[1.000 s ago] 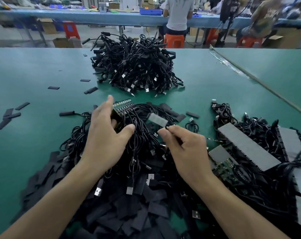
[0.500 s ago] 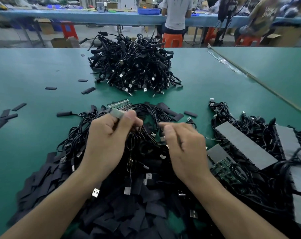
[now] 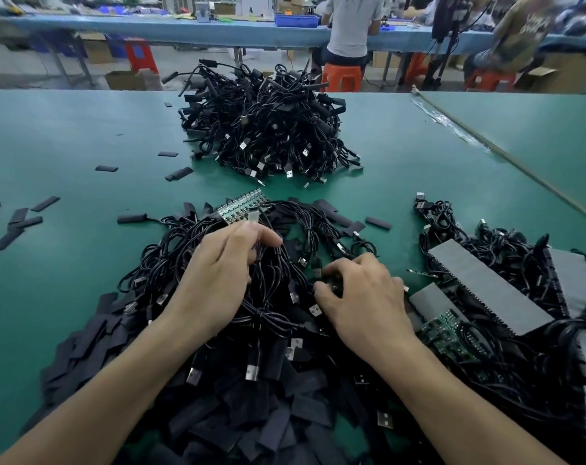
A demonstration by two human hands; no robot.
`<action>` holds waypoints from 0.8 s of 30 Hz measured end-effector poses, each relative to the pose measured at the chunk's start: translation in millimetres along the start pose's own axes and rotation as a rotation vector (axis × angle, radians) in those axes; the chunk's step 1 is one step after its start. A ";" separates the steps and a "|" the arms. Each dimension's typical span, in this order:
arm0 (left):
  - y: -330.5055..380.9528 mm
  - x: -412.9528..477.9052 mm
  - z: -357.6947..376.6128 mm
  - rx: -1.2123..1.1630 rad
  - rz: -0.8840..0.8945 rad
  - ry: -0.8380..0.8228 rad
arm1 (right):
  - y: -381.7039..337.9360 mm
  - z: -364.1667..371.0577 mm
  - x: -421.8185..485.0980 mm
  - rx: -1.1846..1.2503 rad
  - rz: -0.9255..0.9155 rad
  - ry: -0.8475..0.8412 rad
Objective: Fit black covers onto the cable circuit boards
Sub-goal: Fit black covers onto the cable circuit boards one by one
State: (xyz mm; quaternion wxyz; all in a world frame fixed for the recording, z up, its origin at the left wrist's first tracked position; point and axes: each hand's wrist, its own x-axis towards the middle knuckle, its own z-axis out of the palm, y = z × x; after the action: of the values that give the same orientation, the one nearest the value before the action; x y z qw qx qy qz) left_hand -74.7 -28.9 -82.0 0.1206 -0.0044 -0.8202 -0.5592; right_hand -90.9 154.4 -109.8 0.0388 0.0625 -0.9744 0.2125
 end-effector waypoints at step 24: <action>-10.7 1.2 2.1 -0.103 0.020 -0.037 | 5.1 -0.8 1.2 0.822 -0.194 0.221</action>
State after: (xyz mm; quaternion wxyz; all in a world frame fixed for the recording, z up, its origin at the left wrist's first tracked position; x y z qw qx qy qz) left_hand -77.8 -31.1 -92.3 0.1105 -0.0292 -0.7923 -0.5994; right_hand -92.7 159.2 -111.0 0.1347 0.1409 -0.7885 0.5834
